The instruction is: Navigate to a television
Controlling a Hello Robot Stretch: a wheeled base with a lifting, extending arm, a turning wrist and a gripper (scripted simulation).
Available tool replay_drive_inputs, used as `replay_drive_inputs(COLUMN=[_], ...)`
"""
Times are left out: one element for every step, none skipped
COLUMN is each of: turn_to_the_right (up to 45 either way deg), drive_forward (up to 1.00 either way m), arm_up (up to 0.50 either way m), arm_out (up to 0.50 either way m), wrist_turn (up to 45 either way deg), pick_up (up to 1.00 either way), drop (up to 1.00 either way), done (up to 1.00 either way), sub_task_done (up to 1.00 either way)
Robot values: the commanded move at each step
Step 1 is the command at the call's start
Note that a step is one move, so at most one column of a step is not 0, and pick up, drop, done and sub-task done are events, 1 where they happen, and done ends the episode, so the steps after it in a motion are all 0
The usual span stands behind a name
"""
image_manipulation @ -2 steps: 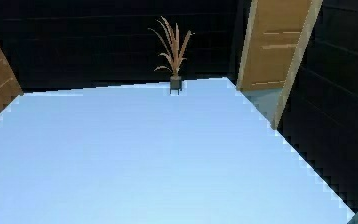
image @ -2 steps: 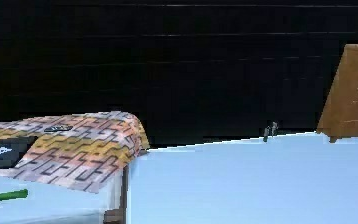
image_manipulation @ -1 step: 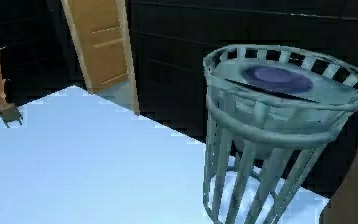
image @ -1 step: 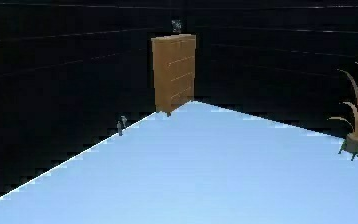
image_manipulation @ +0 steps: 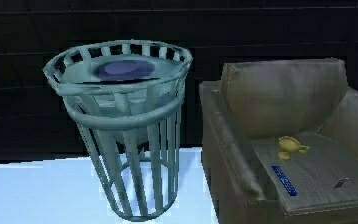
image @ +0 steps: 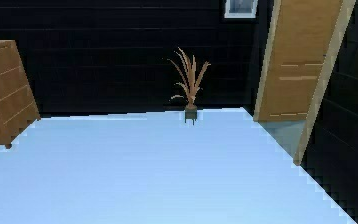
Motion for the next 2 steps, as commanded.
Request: replay_drive_inputs(turn_to_the_right=[3.0, 0.0], drive_forward=[0.00, 0.60], arm_up=[0.00, 0.00], arm_out=[0.00, 0.00], wrist_turn=[0.0, 0.0], pick_up=[0.00, 0.00], drop=[0.00, 0.00], done=[0.00, 0.00], sub_task_done=[0.00, 0.00])
